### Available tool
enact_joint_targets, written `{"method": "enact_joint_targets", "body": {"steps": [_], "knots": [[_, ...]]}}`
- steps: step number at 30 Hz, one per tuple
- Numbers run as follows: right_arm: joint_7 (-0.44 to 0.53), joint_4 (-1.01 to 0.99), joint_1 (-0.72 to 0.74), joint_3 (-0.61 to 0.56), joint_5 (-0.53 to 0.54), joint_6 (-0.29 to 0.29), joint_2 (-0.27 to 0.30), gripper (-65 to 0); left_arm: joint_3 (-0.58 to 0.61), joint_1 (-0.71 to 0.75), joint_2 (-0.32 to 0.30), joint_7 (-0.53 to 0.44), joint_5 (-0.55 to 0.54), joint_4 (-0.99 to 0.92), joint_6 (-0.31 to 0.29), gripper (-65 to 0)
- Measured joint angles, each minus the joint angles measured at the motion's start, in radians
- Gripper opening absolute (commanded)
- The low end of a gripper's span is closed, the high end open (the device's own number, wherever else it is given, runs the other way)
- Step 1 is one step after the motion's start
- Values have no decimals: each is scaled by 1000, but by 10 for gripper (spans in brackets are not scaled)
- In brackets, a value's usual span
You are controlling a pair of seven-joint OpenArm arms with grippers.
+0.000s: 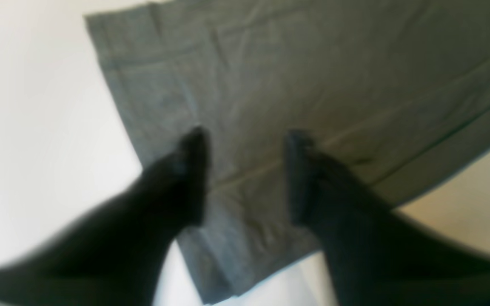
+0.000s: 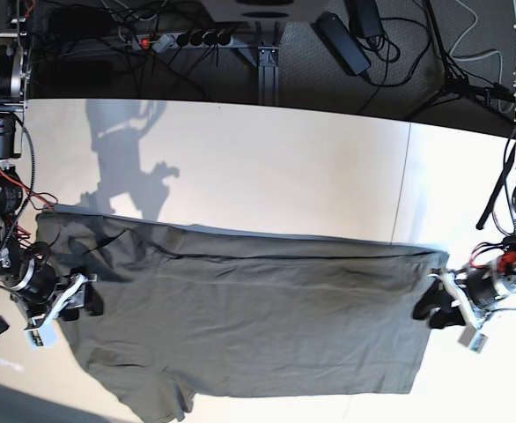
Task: Fold the T-shirt properly
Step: 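Lift the shirt edge with both grippers and fold it across the body, then release the folded edge and move both grippers to the shirt's other edge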
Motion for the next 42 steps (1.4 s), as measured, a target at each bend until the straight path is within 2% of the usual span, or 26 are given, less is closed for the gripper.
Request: {"method": "enact_joint_targets", "body": {"steps": [1, 2, 6, 10, 15, 18, 21, 27, 32, 36, 42], "knots": [[10, -23, 0, 0, -22, 0, -13, -650, 0, 0, 18, 11, 4, -1, 0, -609], [16, -50, -2, 0, -42, 0, -27, -650, 0, 2, 37, 21, 8, -1, 0, -650], [90, -165, -6, 0, -98, 0, -77, -650, 1, 2, 95, 40, 74, -20, 1, -650], [116, -265, -3, 0, -119, 0, -77, -650, -3, 0, 142, 34, 126, -159, 23, -650], [135, -303, -11, 2, -107, 0, -77, -650, -7, -13, 179, -69, 201, -269, 25, -650], [119, -303, -30, 6, -52, 0, -76, -650, -7, -10, 179, -76, 220, -268, 24, -650], [47, -272, -64, 19, 5, -1, -71, -650, -8, 22, 160, -62, 219, -223, 13, -650], [40, -100, -260, 130, 68, 1, -74, -650, -11, 219, 75, -75, 178, 11, 7, -650], [-34, 61, -430, 233, 106, 2, -74, -650, -15, 413, 12, -53, 123, 233, 10, -650], [-80, 172, -558, 298, 151, 2, -73, -650, -23, 535, 11, -23, 126, 369, 11, -650], [-106, 311, -735, 401, 153, 2, -74, -650, -38, 673, 13, -23, 125, 496, 12, -650]]}}
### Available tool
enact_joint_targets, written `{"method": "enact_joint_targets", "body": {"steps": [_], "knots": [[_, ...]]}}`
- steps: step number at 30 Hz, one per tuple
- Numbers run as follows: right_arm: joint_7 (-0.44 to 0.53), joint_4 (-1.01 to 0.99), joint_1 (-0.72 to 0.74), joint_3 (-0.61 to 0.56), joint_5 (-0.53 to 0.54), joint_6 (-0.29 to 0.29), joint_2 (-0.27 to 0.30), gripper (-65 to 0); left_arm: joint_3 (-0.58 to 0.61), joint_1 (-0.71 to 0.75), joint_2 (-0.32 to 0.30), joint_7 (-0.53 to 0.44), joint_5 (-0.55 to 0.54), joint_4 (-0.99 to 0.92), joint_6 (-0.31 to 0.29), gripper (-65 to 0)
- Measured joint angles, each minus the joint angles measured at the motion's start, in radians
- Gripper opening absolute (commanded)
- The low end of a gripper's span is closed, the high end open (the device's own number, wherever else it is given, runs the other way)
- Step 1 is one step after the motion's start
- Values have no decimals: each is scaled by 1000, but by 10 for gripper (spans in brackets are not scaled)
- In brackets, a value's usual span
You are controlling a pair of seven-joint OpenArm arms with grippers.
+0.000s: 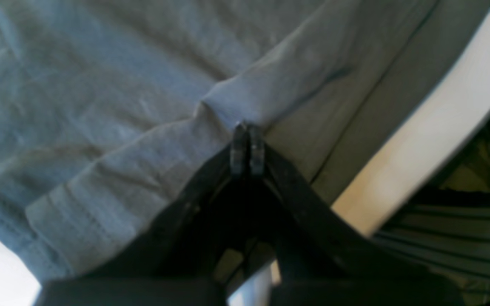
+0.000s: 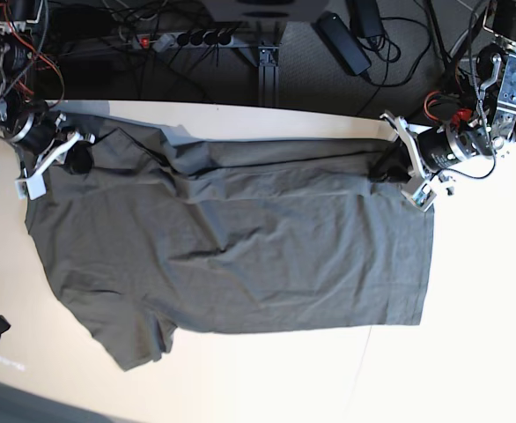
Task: Fold the T-shirt properly
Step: 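Release the folded edge and move both grippers to the shirt's other edge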
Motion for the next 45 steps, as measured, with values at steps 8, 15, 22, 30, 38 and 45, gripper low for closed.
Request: {"method": "enact_joint_targets", "body": {"steps": [8, 15, 22, 30, 38, 45], "knots": [[0, 26, -72, 56, -10, 1, 50, -650, -59, 52, 2, 11, -2, 28, 0, -630], [-4, 23, -60, 55, 2, 2, 78, -650, -76, 38, 5, -24, 21, 36, -3, -376], [-5, 22, -57, 55, 2, 2, 78, -650, -334, 1, 2, 220, -222, 235, 39, -348], [-4, 21, -51, 55, -12, 2, 78, -650, -359, -193, -8, 165, -229, 55, 60, -302], [-4, 19, -47, 55, -16, 2, 79, -650, -293, -549, 56, 165, -209, -554, 80, -302], [-5, 19, -46, 55, -17, 2, 78, -650, -295, -756, 120, 145, -228, -971, 67, -303]]}}
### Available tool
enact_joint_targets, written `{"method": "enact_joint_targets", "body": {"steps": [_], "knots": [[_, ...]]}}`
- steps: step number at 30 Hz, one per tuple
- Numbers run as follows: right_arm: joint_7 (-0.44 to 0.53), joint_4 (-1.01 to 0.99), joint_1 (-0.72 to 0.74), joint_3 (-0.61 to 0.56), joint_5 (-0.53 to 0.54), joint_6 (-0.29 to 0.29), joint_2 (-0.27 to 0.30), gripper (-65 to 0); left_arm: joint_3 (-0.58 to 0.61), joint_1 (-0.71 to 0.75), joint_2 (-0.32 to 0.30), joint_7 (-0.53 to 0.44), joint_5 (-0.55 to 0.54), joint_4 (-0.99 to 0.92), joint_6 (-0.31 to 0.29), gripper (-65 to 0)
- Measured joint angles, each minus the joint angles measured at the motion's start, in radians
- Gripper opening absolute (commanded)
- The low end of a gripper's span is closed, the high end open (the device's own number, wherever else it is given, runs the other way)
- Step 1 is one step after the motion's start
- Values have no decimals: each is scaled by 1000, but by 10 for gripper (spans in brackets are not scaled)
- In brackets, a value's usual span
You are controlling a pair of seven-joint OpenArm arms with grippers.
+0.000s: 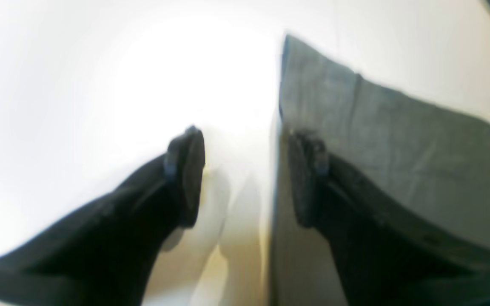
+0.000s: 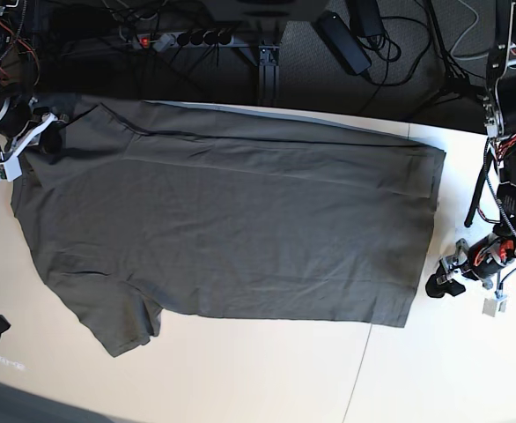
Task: Fold the T-shirt properly
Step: 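Release the folded edge and move both grippers to the shirt's other edge, then grasp the opposite edge of the shirt with both grippers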
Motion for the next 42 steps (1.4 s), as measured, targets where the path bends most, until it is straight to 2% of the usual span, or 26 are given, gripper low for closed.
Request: {"method": "enact_joint_targets", "body": {"steps": [6, 12, 13, 14, 18, 24, 32, 37, 39, 42], "knots": [[-4, 0, 0, 0, 0, 0, 0, -650, -4, -60, 61, -34, -5, -105, -1, -304], [-6, 0, 0, 0, 4, 0, 0, -650, -6, -73, 124, -98, 77, -121, 16, -308], [-6, 0, 0, 0, 4, 0, 0, -650, -6, -73, 129, -101, 78, -121, 16, -331], [-7, 0, 0, 0, 4, 0, 0, -650, -6, -73, 133, -102, 79, -121, 16, -382], [-13, 0, 0, 0, 19, 0, 0, -650, -6, -70, 143, -91, 111, -127, 20, -650], [-24, 10, 3, 6, 68, 0, -1, -650, -5, -70, 138, -85, 106, -127, 19, -650], [-43, 140, 56, 101, 106, 0, -1, -650, -5, -71, 131, -83, 112, -127, 19, -650], [-39, 105, 235, 125, 91, 0, 0, -650, 11, -72, 128, -82, 109, -127, 19, -650], [-41, 48, 327, 123, 71, 0, -1, -650, 49, -75, 123, -79, 107, -125, 1, -650], [-16, -115, 479, 126, -29, 1, 3, -650, 129, -79, 117, -85, 97, -122, -18, -650]]}}
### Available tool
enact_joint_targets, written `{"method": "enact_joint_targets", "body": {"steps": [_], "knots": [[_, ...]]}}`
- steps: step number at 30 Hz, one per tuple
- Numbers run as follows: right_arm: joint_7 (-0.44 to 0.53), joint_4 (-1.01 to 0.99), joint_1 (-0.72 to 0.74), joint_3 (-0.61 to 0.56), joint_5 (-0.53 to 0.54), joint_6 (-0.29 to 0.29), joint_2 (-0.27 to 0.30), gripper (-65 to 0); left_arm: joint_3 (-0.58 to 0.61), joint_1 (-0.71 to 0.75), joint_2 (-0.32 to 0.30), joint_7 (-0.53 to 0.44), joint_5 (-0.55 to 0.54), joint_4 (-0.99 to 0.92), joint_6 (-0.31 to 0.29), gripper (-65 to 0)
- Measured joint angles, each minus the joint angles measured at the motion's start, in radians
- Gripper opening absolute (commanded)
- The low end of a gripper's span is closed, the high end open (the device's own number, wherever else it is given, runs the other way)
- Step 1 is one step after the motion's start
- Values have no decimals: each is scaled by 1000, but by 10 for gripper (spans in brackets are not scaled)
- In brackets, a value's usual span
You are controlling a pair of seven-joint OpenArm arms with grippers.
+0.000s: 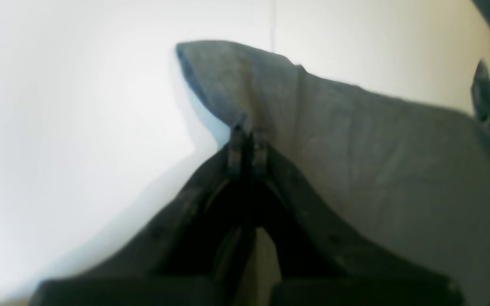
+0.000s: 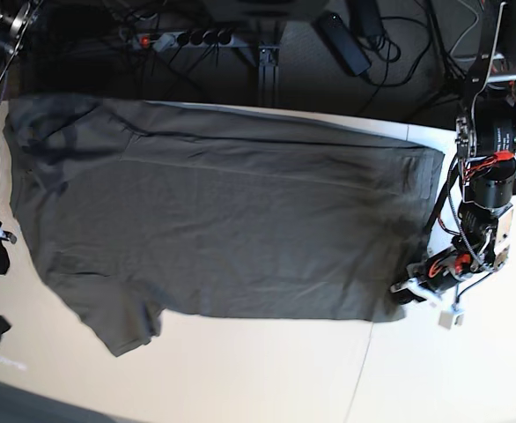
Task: Fold the T-shirt properly
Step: 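Grasp the opposite edge of the shirt with both grippers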
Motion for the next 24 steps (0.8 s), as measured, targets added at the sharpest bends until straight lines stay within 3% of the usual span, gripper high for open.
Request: {"method": "enact_joint_targets", "body": {"steps": [3, 4, 7, 9, 13, 17, 24], "knots": [[79, -248, 133, 1, -68, -4, 21, -650, 61, -7, -2, -8, -3, 2, -1, -650], [108, -334, 173, 2, -87, -4, 29, -607, 73, -7, -3, -8, -4, 3, -2, -650], [199, -572, 283, 2, -116, -5, 63, -369, 88, -7, -11, -8, -10, 3, -6, -650], [252, -707, 350, 2, -144, -5, 83, -302, 89, -7, -17, -5, -12, 3, -16, -650], [295, -909, 433, 5, -209, -7, 100, -301, 89, -5, -27, 1, -16, 3, -21, -650], [306, -1031, 444, -5, -237, -6, 80, -300, 89, 1, -30, 2, -19, 4, -25, -650], [368, -1075, 461, -27, -230, -7, 35, -300, 89, 4, -28, 1, -33, 4, -26, -650]]}}
